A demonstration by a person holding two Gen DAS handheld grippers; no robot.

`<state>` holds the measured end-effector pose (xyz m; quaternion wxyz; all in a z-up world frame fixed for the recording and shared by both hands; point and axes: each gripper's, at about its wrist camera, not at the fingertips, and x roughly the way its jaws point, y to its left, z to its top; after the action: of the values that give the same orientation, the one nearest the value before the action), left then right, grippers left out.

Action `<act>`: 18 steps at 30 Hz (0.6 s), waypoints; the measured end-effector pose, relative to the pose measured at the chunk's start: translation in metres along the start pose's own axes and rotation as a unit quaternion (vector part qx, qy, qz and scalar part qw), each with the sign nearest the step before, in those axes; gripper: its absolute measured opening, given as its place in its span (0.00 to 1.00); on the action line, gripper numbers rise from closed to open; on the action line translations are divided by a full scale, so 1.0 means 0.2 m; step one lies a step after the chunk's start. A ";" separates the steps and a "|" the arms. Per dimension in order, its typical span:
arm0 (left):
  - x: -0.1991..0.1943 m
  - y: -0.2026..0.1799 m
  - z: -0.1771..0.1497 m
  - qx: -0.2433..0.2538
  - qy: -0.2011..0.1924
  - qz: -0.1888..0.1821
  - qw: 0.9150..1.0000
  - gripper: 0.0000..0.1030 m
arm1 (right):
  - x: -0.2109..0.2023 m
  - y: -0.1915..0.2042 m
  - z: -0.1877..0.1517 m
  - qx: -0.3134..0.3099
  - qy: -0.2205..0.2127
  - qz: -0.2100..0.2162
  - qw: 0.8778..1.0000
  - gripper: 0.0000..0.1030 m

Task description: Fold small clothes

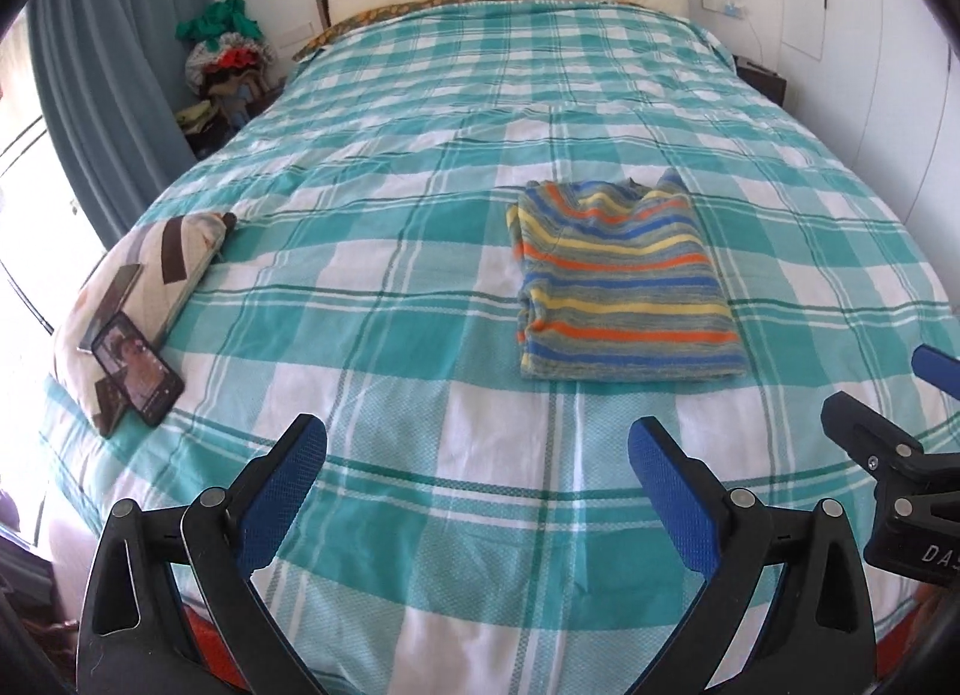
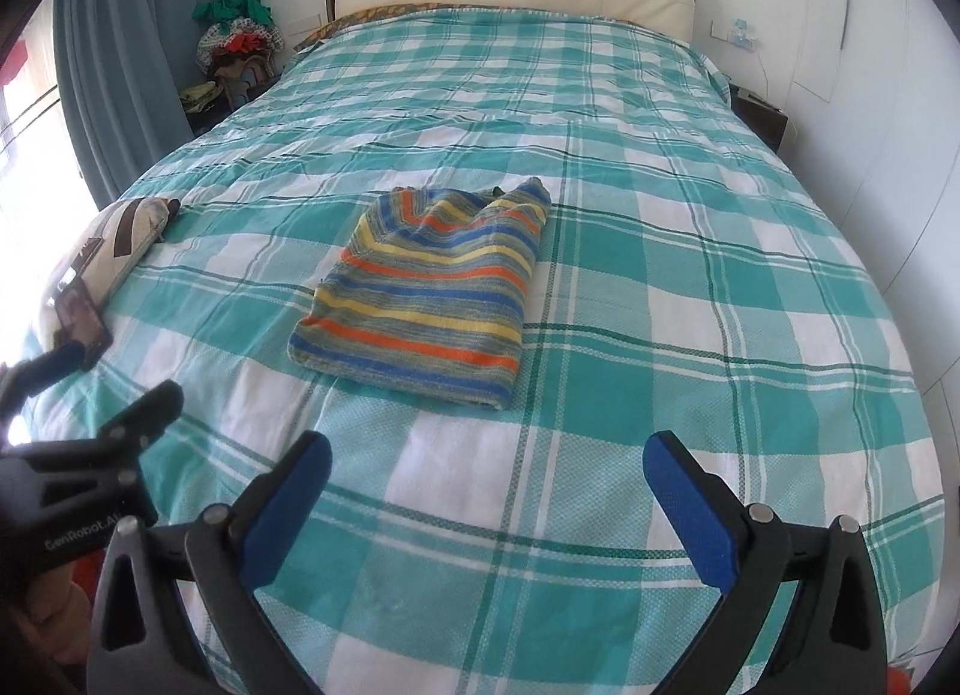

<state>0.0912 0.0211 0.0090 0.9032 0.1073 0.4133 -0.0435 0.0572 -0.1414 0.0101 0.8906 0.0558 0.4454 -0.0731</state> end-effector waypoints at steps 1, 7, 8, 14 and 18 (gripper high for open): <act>0.00 0.01 0.00 -0.005 0.004 -0.001 1.000 0.98 | -0.01 0.01 0.00 0.003 0.000 0.002 1.000 0.99; 0.00 0.05 0.02 -0.030 0.028 -0.022 0.999 0.99 | -0.07 0.09 0.06 -0.007 -0.001 0.001 1.000 0.99; 0.00 0.05 0.02 -0.027 0.026 -0.018 0.999 0.99 | -0.07 0.10 0.07 -0.009 -0.001 0.000 1.000 0.99; -0.09 0.06 0.02 -0.017 0.007 -0.002 1.000 1.00 | -0.12 0.16 0.08 -0.016 -0.004 -0.018 1.000 1.00; -0.10 0.08 0.02 -0.027 0.007 -0.002 1.000 0.99 | -0.15 0.17 0.07 -0.015 -0.004 -0.033 0.999 0.99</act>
<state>0.0834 0.0353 0.0281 0.9027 0.0823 0.4211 -0.0335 0.0569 -0.1088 0.0432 0.8901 0.0274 0.4448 -0.0954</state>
